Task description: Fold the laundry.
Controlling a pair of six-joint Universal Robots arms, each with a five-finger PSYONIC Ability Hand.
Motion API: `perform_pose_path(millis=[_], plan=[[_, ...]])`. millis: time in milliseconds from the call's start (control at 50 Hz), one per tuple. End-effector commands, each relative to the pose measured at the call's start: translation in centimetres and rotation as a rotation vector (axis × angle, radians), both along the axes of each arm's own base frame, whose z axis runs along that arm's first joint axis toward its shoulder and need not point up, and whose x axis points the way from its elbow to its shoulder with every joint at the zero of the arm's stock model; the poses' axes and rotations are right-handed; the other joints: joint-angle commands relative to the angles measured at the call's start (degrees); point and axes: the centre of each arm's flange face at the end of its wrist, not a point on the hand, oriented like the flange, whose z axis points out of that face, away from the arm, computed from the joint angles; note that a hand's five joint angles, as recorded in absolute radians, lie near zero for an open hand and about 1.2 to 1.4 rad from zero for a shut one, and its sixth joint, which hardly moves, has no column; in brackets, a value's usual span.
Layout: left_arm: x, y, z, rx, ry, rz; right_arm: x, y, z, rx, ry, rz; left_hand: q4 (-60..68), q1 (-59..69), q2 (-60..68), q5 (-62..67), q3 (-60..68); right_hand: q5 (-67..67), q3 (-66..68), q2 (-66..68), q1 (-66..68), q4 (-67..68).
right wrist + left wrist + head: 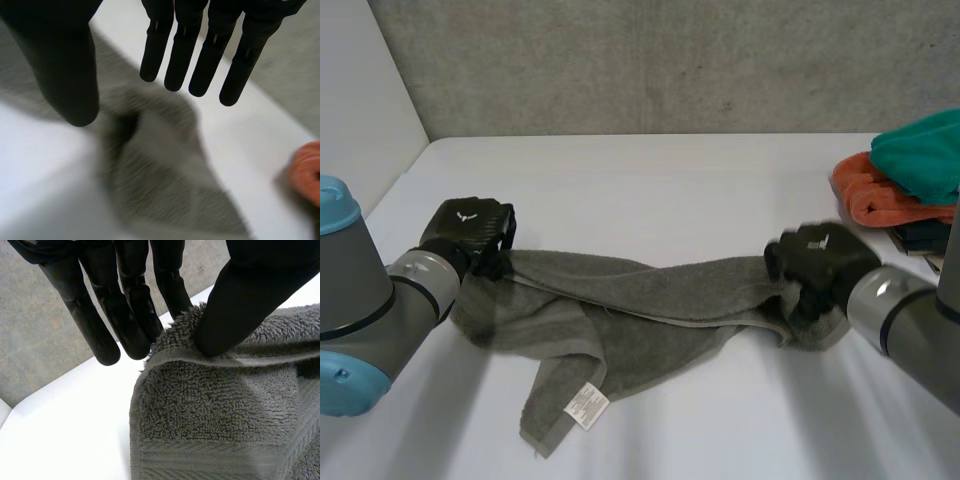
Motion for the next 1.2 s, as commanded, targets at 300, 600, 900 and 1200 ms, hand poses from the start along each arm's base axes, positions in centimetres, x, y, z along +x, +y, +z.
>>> perform_pose_path(millis=[300, 600, 900, 1200], plan=[[0.2, -0.1, -0.4, 0.011, 0.000, 0.001, 1.3, -1.9, -6.3, -0.053, 0.062, -0.029, 11.08, 13.83, 11.40, 14.53, 11.65, -9.39, -9.48, -9.47, -9.58, -9.43], [0.2, -1.1, -2.1, 0.041, -0.014, 0.008, 3.1, -4.7, -9.0, -0.057, 0.060, -0.021, 11.08, 13.83, 11.40, 14.53, 11.65, 7.36, 7.28, 7.29, 7.18, 7.33], [-1.4, -8.4, 15.3, -0.748, 0.123, 0.053, 4.2, -17.2, 12.2, -1.060, -0.279, -0.140, 11.08, 13.83, 11.40, 14.53, 11.65, 39.41, 39.33, 39.34, 39.23, 39.38], [0.5, -5.5, 18.2, -0.832, 0.173, 0.132, 3.9, -16.2, 16.2, -1.126, -0.426, -0.035, 11.08, 13.83, 11.40, 14.53, 11.65, 39.41, 39.33, 39.34, 39.23, 39.38]])
